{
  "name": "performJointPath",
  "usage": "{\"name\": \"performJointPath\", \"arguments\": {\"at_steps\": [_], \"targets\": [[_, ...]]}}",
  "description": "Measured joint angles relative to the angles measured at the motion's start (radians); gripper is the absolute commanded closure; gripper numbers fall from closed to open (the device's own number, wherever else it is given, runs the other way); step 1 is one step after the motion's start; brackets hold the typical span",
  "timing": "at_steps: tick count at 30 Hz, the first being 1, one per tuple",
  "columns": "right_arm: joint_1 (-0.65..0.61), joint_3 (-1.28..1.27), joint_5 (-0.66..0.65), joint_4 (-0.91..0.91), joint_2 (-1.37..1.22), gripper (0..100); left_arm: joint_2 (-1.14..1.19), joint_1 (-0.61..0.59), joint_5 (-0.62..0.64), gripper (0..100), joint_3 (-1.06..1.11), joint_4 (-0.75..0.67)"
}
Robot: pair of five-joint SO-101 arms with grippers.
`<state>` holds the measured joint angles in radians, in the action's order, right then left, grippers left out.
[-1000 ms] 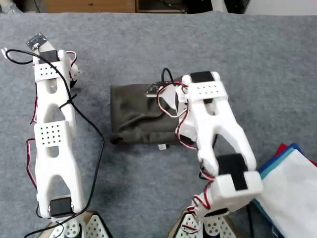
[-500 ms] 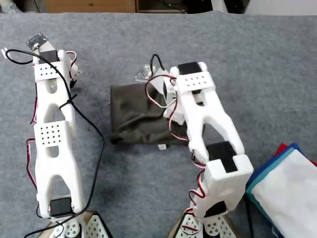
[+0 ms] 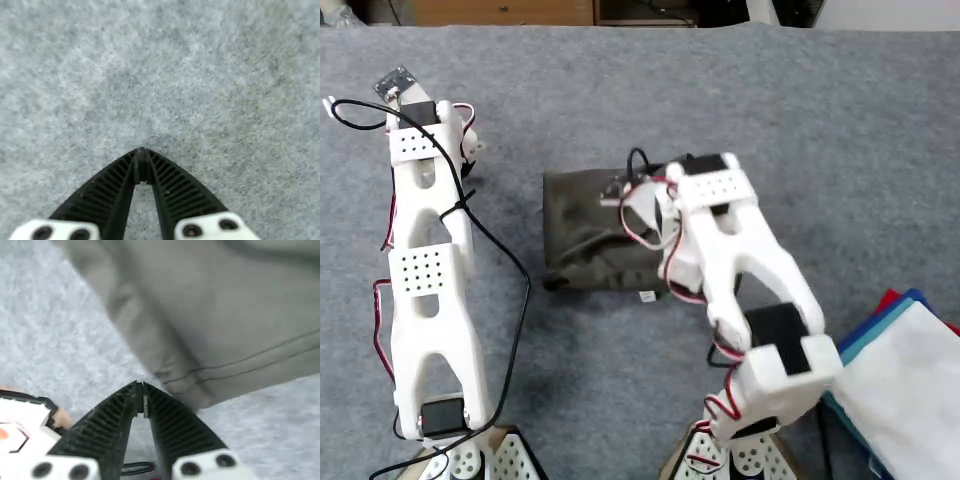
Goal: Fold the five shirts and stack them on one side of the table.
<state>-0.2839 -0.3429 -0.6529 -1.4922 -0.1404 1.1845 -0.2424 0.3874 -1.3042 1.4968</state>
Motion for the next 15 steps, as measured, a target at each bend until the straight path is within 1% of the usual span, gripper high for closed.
{"name": "performJointPath", "arguments": {"at_steps": [3,7,10,15], "targets": [[0.005,-0.117,0.0,0.046,0.074,99.3,0.0,0.0,0.0,98,0.0,0.0],[0.048,-0.143,0.0,0.061,0.152,99.3,0.0,0.0,0.0,98,0.0,0.0],[0.06,-0.078,0.0,0.046,0.186,99.3,0.0,0.0,0.0,98,0.0,0.0],[0.051,0.127,0.032,0.037,0.153,99.3,0.0,0.0,0.0,98,0.0,0.0]]}}
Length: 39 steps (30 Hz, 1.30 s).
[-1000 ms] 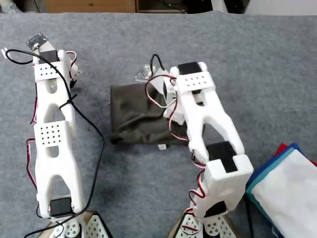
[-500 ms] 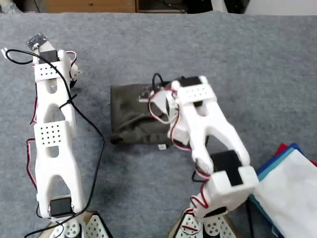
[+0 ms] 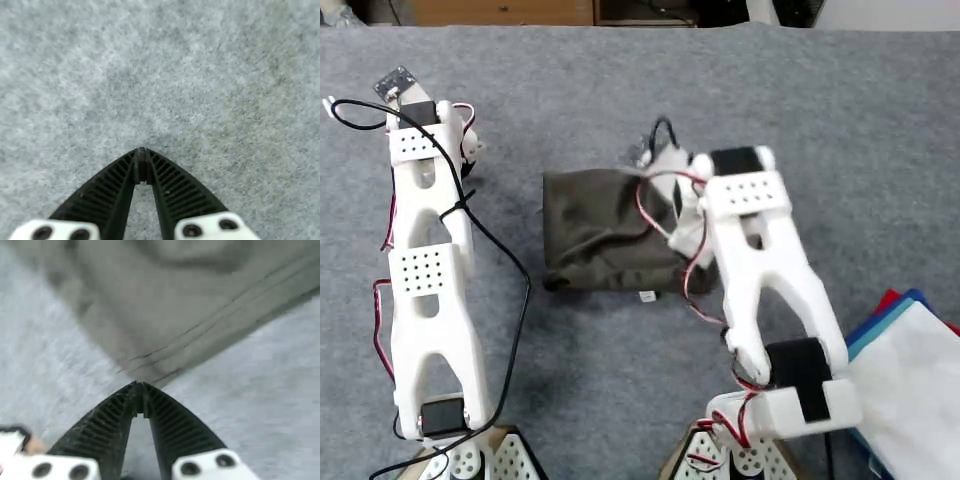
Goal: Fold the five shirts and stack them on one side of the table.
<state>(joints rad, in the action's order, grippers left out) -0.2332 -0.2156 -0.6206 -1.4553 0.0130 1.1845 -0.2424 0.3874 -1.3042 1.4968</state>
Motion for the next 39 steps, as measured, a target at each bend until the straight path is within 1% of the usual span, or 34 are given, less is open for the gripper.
{"name": "performJointPath", "arguments": {"at_steps": [4,7,11,14,16,21,26,30,33,37,39], "targets": [[-0.015,0.146,0.043,0.0,-0.137,99.3,0.0,0.0,0.0,98,0.0,0.0],[-0.018,0.196,0.06,0.0,-0.244,99.3,0.0,0.0,0.0,98,0.0,0.0],[-0.017,0.189,0.08,-0.023,-0.299,99.3,0.0,0.0,0.0,98,0.0,0.0],[-0.018,0.112,0.08,-0.02,-0.298,99.3,0.0,0.0,0.0,98,0.0,0.0],[-0.018,0.04,0.08,-0.018,-0.282,99.3,0.0,0.0,0.0,98,0.0,0.0],[-0.02,-0.132,0.08,0.018,-0.149,99.3,0.0,0.0,0.0,98,0.0,0.0],[-0.002,-0.267,0.077,0.1,-0.097,99.3,0.0,0.0,0.0,98,0.0,0.0],[0.074,-0.256,0.075,0.117,-0.081,99.3,0.0,0.0,0.0,98,0.0,0.0],[0.11,-0.189,0.083,0.066,-0.049,99.3,0.0,0.009,0.002,98,-0.003,0.02],[0.115,-0.13,0.124,0.0,0.028,99.3,0.0,0.08,-0.055,98,-0.032,0.083],[0.118,-0.138,0.137,-0.009,0.077,99.3,0.002,0.13,-0.098,98,-0.1,0.155]]}}
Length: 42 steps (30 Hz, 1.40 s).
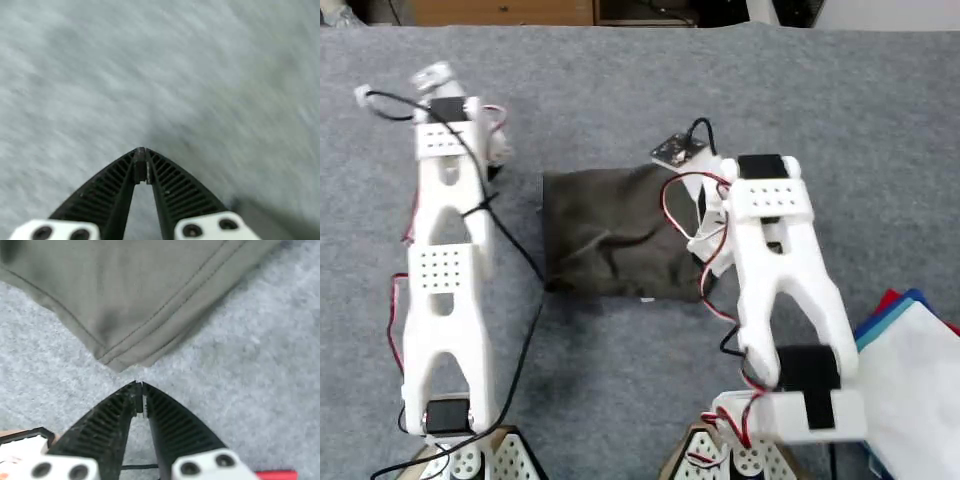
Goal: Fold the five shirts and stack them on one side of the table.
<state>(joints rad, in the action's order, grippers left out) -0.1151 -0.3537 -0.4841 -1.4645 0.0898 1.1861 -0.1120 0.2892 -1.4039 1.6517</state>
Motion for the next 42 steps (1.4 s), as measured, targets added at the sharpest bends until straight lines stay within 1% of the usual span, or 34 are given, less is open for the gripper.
{"name": "performJointPath", "arguments": {"at_steps": [2,3,5,10,12,14,18,22,28,31,33,38,42], "targets": [[0.005,-0.057,0.011,0.012,0.074,99.3,-0.002,0.037,-0.035,98,-0.083,0.064],[0.006,-0.104,0.021,0.043,0.118,99.3,-0.003,0.052,-0.061,98,-0.103,0.074],[0.006,-0.216,0.052,0.114,0.227,99.3,-0.006,0.078,-0.121,98,-0.095,0.089],[0.005,-0.519,0.152,0.327,0.462,99.3,-0.066,0.107,-0.152,98,0.044,0.097],[0.005,-0.605,0.163,0.422,0.485,99.3,-0.137,0.124,-0.158,98,0.109,0.097],[0.003,-0.638,0.166,0.499,0.485,99.3,-0.216,0.152,-0.157,98,0.187,0.097],[0.003,-0.641,0.167,0.606,0.4,99.3,-0.318,0.207,-0.114,98,0.385,0.094],[0.003,-0.603,0.183,0.663,0.252,99.3,-0.319,0.238,-0.101,98,0.457,0.044],[0.002,-0.499,0.173,0.7,0.046,99.3,-0.293,0.229,-0.101,98,0.457,-0.081],[0.015,-0.448,0.167,0.686,-0.005,99.3,-0.212,0.209,-0.103,98,0.459,-0.137],[0.038,-0.433,0.138,0.686,-0.02,99.3,-0.19,0.187,-0.098,98,0.453,-0.166],[0.064,-0.423,0.103,0.686,-0.026,99.3,-0.146,0.147,-0.097,98,0.394,-0.175],[0.064,-0.39,0.1,0.641,-0.02,99.3,-0.132,0.146,-0.097,98,0.327,-0.135]]}}
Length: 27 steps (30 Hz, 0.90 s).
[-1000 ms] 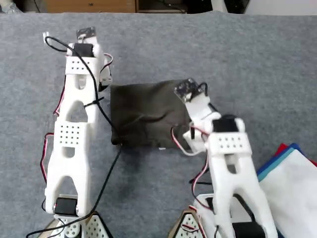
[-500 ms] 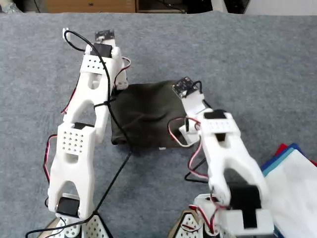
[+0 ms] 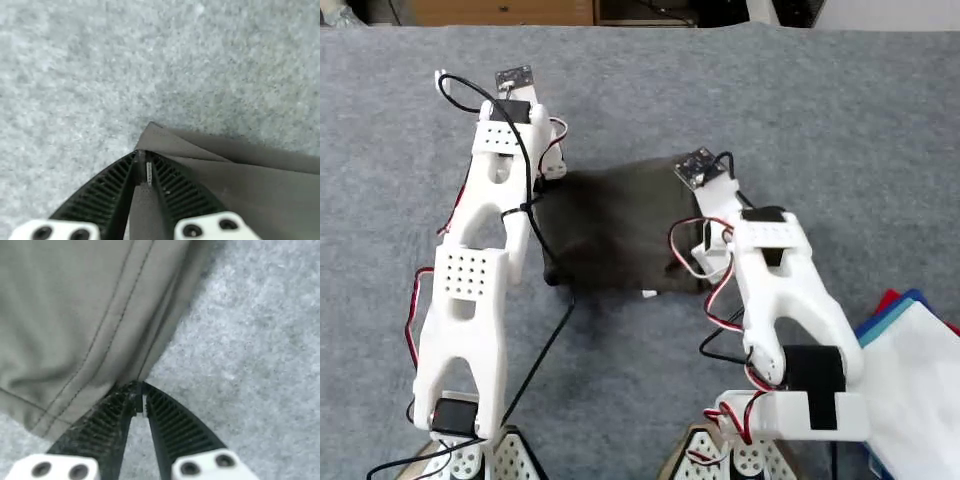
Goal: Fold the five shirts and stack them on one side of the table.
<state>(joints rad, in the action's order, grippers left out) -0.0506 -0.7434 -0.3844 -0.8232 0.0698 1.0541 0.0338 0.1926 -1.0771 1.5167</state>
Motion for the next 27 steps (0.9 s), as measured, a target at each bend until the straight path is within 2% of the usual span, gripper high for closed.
{"name": "performJointPath", "arguments": {"at_steps": [7,11,14,23,27], "targets": [[0.002,0.241,-0.006,-0.12,0.068,99.3,0.014,-0.014,-0.015,98,-0.318,0.201],[-0.017,0.456,-0.006,-0.19,-0.026,99.3,0.005,-0.014,-0.032,98,-0.345,0.232],[-0.06,0.618,-0.006,-0.229,-0.173,99.3,-0.071,-0.014,-0.057,98,-0.224,0.232],[-0.118,1.163,-0.006,-0.431,-0.628,99.3,-0.47,0.014,-0.103,98,0.399,0.227],[-0.117,1.376,-0.006,-0.494,-0.773,99.3,-0.618,0.051,-0.104,98,0.637,0.129]]}}
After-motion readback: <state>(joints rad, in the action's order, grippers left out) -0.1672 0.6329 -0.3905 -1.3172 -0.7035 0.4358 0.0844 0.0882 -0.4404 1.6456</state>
